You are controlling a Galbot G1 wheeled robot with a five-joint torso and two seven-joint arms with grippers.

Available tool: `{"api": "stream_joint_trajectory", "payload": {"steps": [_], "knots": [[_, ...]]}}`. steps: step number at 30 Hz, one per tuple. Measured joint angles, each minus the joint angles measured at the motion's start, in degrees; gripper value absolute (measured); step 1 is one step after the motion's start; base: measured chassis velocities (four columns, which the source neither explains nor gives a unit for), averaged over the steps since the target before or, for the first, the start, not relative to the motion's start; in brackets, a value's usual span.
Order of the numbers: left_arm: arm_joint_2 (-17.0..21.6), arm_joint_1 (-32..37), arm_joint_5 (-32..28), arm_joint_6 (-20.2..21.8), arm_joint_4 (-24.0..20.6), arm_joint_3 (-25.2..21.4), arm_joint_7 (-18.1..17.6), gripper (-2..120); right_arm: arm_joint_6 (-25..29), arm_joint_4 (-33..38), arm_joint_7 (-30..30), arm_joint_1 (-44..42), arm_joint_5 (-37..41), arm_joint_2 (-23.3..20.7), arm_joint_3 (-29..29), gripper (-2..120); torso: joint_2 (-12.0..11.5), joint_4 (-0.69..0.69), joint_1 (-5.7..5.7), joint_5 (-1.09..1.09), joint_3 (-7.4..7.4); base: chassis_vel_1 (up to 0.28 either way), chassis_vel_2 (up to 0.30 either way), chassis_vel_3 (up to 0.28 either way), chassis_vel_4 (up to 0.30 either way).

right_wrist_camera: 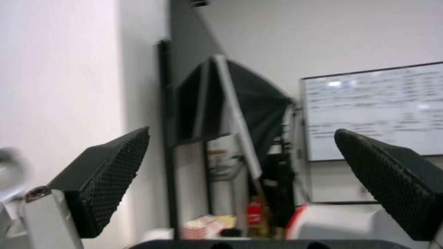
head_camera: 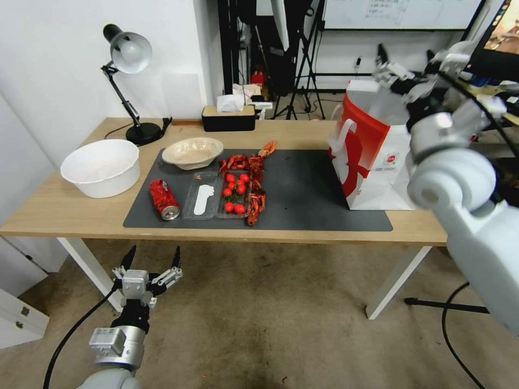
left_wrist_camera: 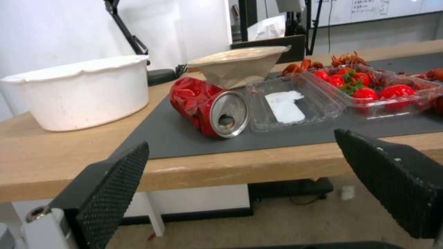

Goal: Pick up the trash from the table and place it into the takeout bag.

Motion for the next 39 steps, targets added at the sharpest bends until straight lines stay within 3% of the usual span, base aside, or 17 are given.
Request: {"api": "stream_joint_trajectory", "payload": {"steps": [2,6,9,10,19,32,39], "knots": [[0.2,-0.1,-0.1,0.0,0.0,0.0,0.0,100,3.3,3.1,-5.2,-7.0,-3.5,0.1,0.7,100,0.0,0.01,0.0,0.0,-0.01,0.0,0.0,0.0,0.0],[0.3,-0.3,-0.2,0.0,0.0,0.0,0.0,100,5.2,6.0,-7.2,-14.3,-9.5,0.7,0.9,100,0.0,0.01,0.0,-0.01,0.0,0.0,0.0,0.0,0.0],[0.3,-0.4,-0.3,0.0,0.0,0.0,0.0,100,5.6,6.5,-7.2,-15.9,-10.9,0.9,0.9,100,0.0,0.02,0.0,-0.01,0.0,0.0,0.0,0.0,0.0],[0.4,-0.5,-0.4,0.0,0.2,0.0,0.0,100,6.5,8.1,-6.7,-22.7,-16.1,2.1,1.4,100,0.0,0.01,0.0,-0.01,0.0,0.0,0.0,0.0,0.0],[0.9,-0.9,-1.3,-0.1,1.0,-0.4,-0.1,100,9.9,9.5,-4.0,-37.7,-28.9,7.6,2.2,100,0.0,0.01,-0.01,-0.01,-0.01,0.0,0.0,0.0,0.0],[1.4,-1.0,-1.5,-0.2,1.4,-0.5,-0.1,100,15.4,5.6,0.9,-51.5,-38.4,14.4,0.6,100,0.0,0.01,-0.01,-0.02,0.0,0.0,0.0,0.0,0.0],[1.8,-1.0,-1.5,-0.3,1.4,-0.6,-0.1,100,18.2,1.3,2.7,-53.5,-41.0,16.9,-1.2,100,0.0,0.01,-0.01,-0.01,-0.01,0.0,0.0,0.0,0.0]]}}
